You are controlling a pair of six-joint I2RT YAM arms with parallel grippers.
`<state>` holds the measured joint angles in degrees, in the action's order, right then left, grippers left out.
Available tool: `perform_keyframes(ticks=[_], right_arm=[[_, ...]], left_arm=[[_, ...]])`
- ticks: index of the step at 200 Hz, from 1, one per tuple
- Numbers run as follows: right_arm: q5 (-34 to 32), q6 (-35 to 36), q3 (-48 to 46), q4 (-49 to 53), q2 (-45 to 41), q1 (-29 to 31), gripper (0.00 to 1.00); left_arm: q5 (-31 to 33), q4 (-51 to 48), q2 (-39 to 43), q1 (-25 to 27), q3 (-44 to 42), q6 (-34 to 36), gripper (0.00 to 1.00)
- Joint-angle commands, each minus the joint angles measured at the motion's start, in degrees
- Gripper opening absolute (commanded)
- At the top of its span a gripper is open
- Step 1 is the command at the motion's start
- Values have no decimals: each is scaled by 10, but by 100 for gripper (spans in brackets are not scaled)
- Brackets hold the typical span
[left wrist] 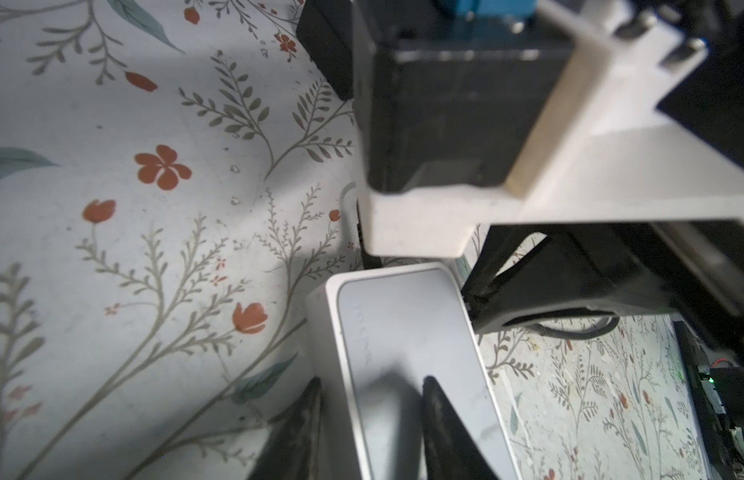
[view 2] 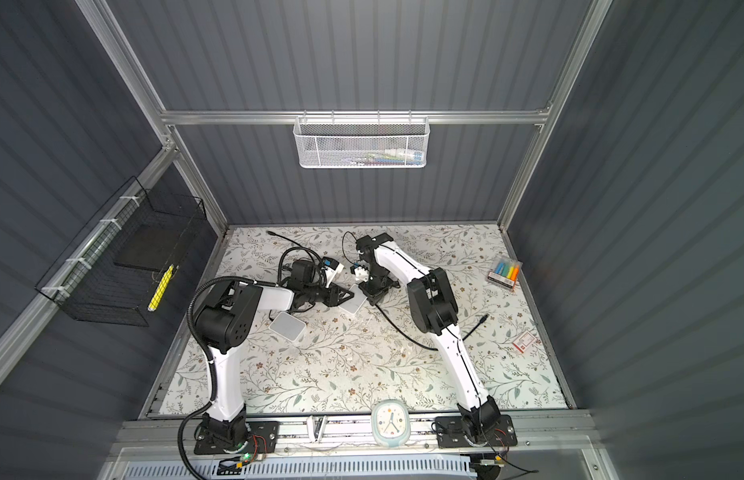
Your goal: Insert the plug into the switch port
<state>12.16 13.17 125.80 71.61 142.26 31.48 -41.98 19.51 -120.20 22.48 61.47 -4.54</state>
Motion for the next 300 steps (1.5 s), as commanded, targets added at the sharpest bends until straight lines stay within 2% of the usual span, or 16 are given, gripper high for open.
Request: perform_keyframes(ticks=[1,60,133,232,300], right_arm=[[136,19,49,-211,-11,26,0],[129,18,19,-220,-32,32,0],[117,6,87,-226,5,50,0],[121,5,122,-246,28,62,0],[80,-36,129,-284,32,61,0]], left_arm=[[-114,-175,-67,73,-39,8,39],[-122,-154,-70,75,-38,1,39],[-139,-124,-72,109,-44,-18,37],[-156,-109,-78,138,-39,-30,35],[-163,-92,-78,142,-49,-44,34]])
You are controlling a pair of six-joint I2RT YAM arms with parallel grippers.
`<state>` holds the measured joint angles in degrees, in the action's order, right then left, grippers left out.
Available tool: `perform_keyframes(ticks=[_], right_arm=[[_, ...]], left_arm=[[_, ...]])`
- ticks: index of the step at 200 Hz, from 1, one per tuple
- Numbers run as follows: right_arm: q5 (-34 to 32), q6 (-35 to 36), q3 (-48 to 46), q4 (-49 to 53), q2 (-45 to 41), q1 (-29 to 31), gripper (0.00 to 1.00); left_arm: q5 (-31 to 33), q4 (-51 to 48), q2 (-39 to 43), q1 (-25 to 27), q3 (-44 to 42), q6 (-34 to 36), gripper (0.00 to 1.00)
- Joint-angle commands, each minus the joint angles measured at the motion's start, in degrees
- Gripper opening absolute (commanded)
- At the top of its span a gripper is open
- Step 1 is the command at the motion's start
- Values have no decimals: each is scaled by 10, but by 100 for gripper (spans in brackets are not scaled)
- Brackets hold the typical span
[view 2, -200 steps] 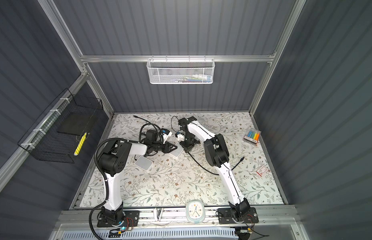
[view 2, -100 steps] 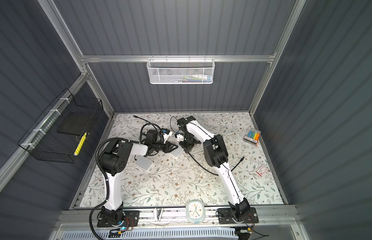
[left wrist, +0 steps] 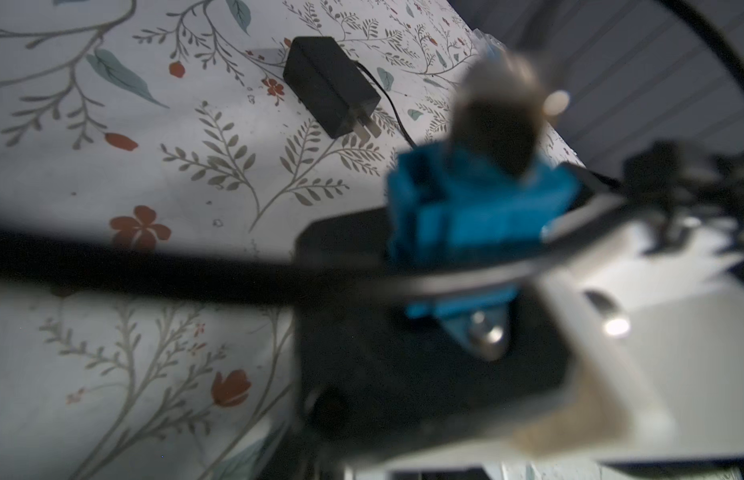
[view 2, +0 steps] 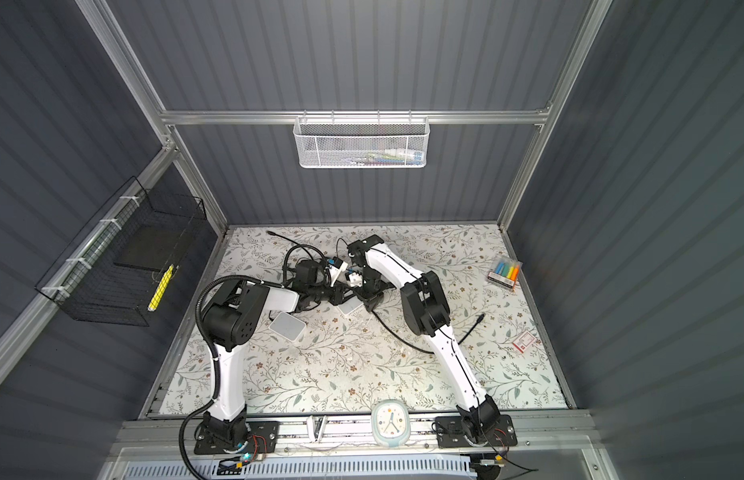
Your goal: Insert the plug into the switch port
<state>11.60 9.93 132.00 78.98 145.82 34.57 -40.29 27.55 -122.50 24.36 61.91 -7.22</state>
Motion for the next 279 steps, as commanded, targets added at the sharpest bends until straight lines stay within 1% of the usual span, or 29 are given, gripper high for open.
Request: perform_keyframes(ticks=[1,12,16,64,84,102,112,123,132,148,162,184,192,201,213,224,255,261,265,266,269,270,272,273,274,275,276,277,279], right_arm=[[84,-5,67,-358,-4,31,0],[82,-13,67,-364,-4,30,0],[60,-15,67,-366,-4,29,0],[17,-39,63,-373,-7,25,0],[16,-49,57,-373,-12,20,0],[15,-51,18,-391,-34,20,0],[13,-50,-9,-400,-49,19,0],[9,-50,-44,-410,-68,20,5],[5,-52,-70,-418,-85,19,11],[-4,-53,-116,-428,-112,19,18],[-9,-54,-159,-438,-139,18,26],[-15,-54,-233,-457,-188,16,34],[-21,-54,-263,-465,-209,15,36],[-24,-54,-299,-473,-232,12,38],[-32,-54,-344,-479,-265,7,40],[-38,-54,-387,-491,-300,1,43],[-60,-67,-503,-533,-398,-26,49],[-69,-71,-523,-543,-418,-33,52],[-78,-75,-539,-551,-430,-37,57],[-80,-76,-542,-554,-434,-39,58],[-86,-78,-553,-562,-444,-43,62],[-88,-80,-557,-563,-447,-45,63],[-92,-82,-562,-564,-454,-48,67],[-92,-82,-567,-572,-458,-49,69],[-94,-83,-571,-577,-462,-50,74],[-95,-84,-575,-581,-465,-52,84],[-96,-85,-578,-585,-469,-54,92],[-96,-85,-582,-588,-472,-56,95],[-99,-87,-589,-592,-480,-59,98]], left_arm=[[-180,-172,-55,123,-54,-17,34],[-181,-167,-54,123,-57,-20,34],[-181,-167,-54,123,-57,-20,34],[-182,-159,-49,123,-69,-24,33],[-173,-166,-46,121,-73,-17,33],[-160,-170,-34,110,-74,-16,37],[-146,-187,-27,101,-71,-6,39],[-135,-197,-15,88,-71,4,41],[-122,-199,-6,74,-70,3,41],[-107,-202,13,46,-70,2,41],[-90,-217,30,26,-65,8,44],[-49,-260,53,5,-40,26,47],[-24,-275,60,1,-27,30,49],[-16,-289,66,-8,-11,36,49],[17,-290,79,-15,2,27,51],[32,-297,88,-19,18,29,54],[129,-295,123,-27,51,9,59],[147,-286,133,-30,53,3,62],[158,-278,141,-33,53,-1,66],[162,-276,143,-34,52,-2,67],[170,-269,149,-36,52,-6,78],[173,-267,152,-37,51,-6,80],[178,-263,157,-38,50,-8,93],[180,-260,159,-39,49,-9,96],[183,-258,162,-40,49,-9,98],[186,-256,164,-41,48,-9,99],[189,-254,166,-41,48,-9,99],[192,-253,169,-42,48,-9,100],[198,-249,174,-43,47,-10,100]])
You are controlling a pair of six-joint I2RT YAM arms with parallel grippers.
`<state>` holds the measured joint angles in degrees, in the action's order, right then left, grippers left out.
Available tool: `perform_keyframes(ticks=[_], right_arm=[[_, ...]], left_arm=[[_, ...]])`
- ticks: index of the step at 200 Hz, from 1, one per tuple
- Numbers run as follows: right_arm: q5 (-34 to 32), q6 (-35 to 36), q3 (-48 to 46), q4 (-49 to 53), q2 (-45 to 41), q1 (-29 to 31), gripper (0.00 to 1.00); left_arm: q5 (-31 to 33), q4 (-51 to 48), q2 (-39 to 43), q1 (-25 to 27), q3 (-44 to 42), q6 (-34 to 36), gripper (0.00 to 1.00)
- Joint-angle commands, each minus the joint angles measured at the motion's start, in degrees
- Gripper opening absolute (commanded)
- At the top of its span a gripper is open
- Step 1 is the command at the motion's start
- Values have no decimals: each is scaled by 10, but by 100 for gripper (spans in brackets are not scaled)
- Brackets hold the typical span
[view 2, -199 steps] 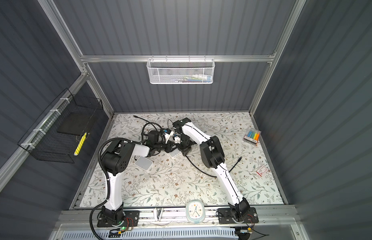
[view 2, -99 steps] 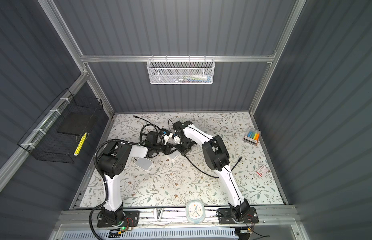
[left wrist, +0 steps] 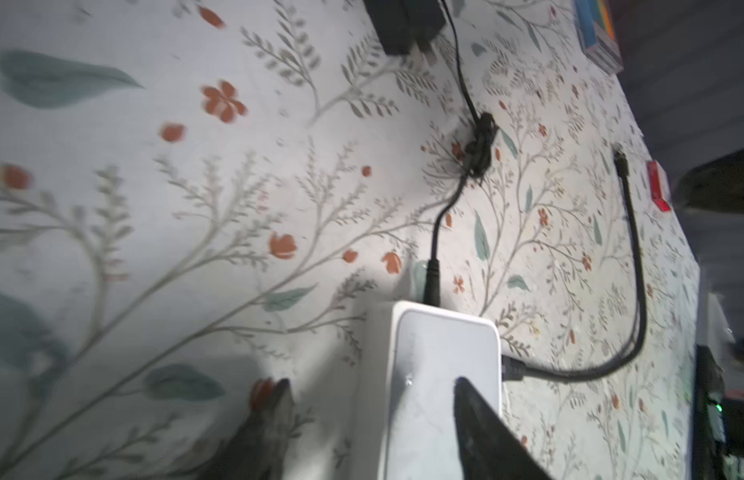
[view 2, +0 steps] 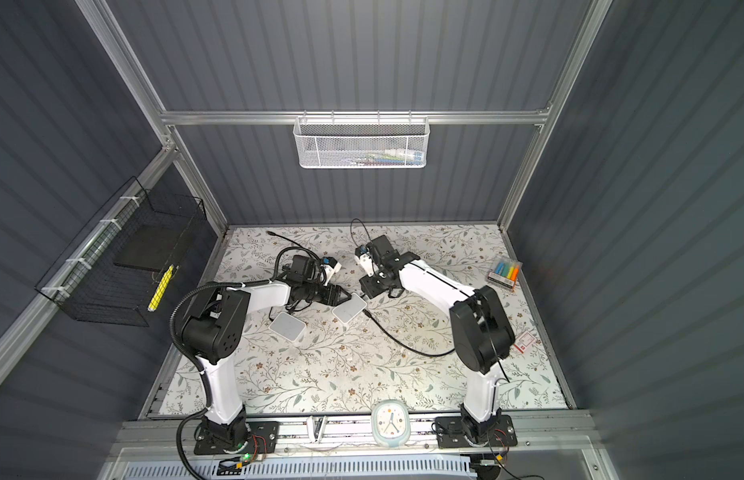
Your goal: Insert the plug into the switch port
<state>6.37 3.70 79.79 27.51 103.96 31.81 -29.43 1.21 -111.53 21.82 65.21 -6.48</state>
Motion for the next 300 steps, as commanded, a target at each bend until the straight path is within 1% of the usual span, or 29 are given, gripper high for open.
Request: perform_keyframes(ticks=[1,5,19,39,60,81,102,113,123,134,142,154,167,183,195,207,212,220,227,234,240,248,255,258,266,276,286,290,300], right_arm=[[-49,-25,-68,-79,-64,-33,99],[-56,-29,-82,-91,-79,-40,99],[-83,-41,-128,-133,-131,-64,99],[-126,-62,-200,-206,-215,-102,99],[-182,-88,-273,-284,-289,-147,99],[-252,-94,-340,-348,-336,-186,99],[-325,-124,-363,-336,-350,-226,99],[-337,-132,-378,-333,-356,-245,99],[-354,-122,-407,-368,-363,-252,99],[-368,-109,-442,-413,-370,-256,99],[-372,-103,-464,-441,-376,-259,99],[-368,-96,-498,-496,-378,-263,99],[-369,-90,-527,-544,-375,-264,99],[-367,-89,-547,-563,-366,-269,99],[-362,-78,-580,-631,-350,-274,99],[-347,-74,-615,-703,-334,-278,99],[-333,-75,-627,-734,-326,-283,99],[-327,-67,-636,-778,-312,-287,99],[-311,-69,-637,-793,-308,-292,99],[-286,-84,-636,-802,-300,-304,99],[-262,-87,-632,-801,-288,-312,99],[-261,-95,-623,-798,-265,-317,99],[-254,-88,-628,-843,-242,-319,99],[-246,-84,-629,-853,-237,-319,99],[-216,-82,-620,-808,-247,-320,99],[-188,-75,-617,-810,-238,-322,99],[-182,-66,-629,-879,-201,-322,99],[-184,-62,-634,-909,-188,-320,99],[-181,-71,-623,-840,-213,-322,99]], left_arm=[[92,16,67,-18,13,-17,100],[100,20,78,-21,12,-15,100],[175,31,121,-27,4,-7,100],[298,72,200,-32,-41,8,100],[420,145,275,-37,-122,30,100],[530,236,313,-51,-221,46,100],[568,300,326,-87,-308,15,100],[582,330,320,-98,-343,9,100],[596,358,308,-106,-367,5,100],[594,409,292,-115,-387,13,100],[576,388,302,-118,-384,20,100],[552,418,288,-129,-385,34,100],[525,365,287,-137,-363,54,100],[535,358,281,-141,-370,58,100],[522,391,273,-146,-400,59,100],[512,457,255,-153,-427,61,100],[490,442,263,-154,-425,65,100],[462,475,256,-162,-430,73,100],[433,511,240,-174,-434,62,100],[394,508,218,-188,-425,61,100],[385,520,192,-193,-418,60,100],[370,554,153,-196,-417,60,100],[356,588,126,-199,-414,61,100],[350,574,129,-200,-411,62,100],[335,507,147,-205,-395,64,100],[318,547,128,-208,-396,67,100],[318,493,140,-208,-383,69,100],[316,497,138,-208,-383,69,100],[319,524,129,-207,-387,68,100]])
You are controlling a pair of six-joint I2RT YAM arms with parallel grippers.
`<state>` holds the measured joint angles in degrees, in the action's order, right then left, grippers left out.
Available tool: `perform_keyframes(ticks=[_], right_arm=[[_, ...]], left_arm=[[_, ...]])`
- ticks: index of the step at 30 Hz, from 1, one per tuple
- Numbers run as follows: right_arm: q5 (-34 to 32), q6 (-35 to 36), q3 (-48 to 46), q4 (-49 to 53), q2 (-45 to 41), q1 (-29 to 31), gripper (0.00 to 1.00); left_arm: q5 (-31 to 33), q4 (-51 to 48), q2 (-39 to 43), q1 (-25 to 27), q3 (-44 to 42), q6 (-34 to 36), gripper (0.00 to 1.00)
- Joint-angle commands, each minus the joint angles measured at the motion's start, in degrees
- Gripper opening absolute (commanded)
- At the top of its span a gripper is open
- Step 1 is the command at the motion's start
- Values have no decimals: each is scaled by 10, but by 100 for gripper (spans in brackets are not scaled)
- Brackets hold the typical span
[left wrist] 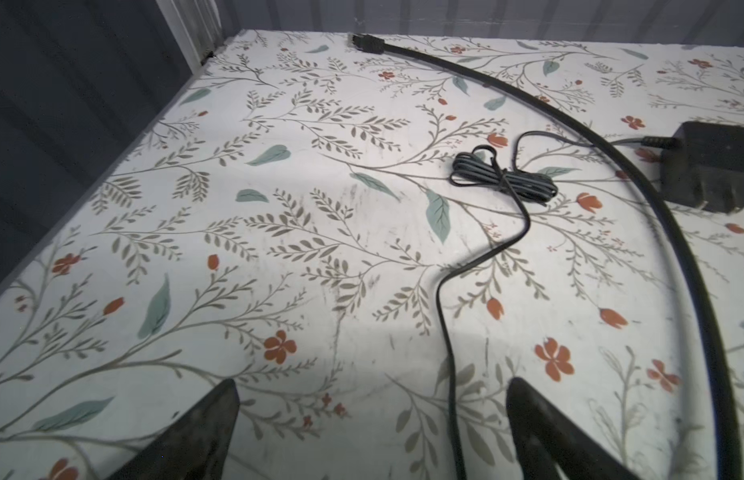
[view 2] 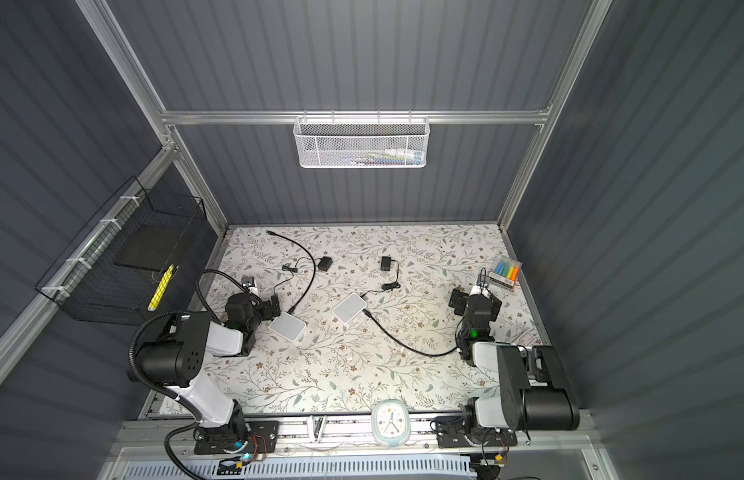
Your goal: Insert the plug into the switch port
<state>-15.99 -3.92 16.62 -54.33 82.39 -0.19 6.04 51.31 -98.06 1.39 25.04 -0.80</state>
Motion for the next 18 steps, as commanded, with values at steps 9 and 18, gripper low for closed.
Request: perform_keyframes(ticks=[9,18], right_arm=[[46,9,5,-53,16,-3,99],[22,-7,4,-53,14,-8,99]], left_arm=[[-34,12,-2,-2,16,13,100],[-36,6,-2,-2,20,13,100]])
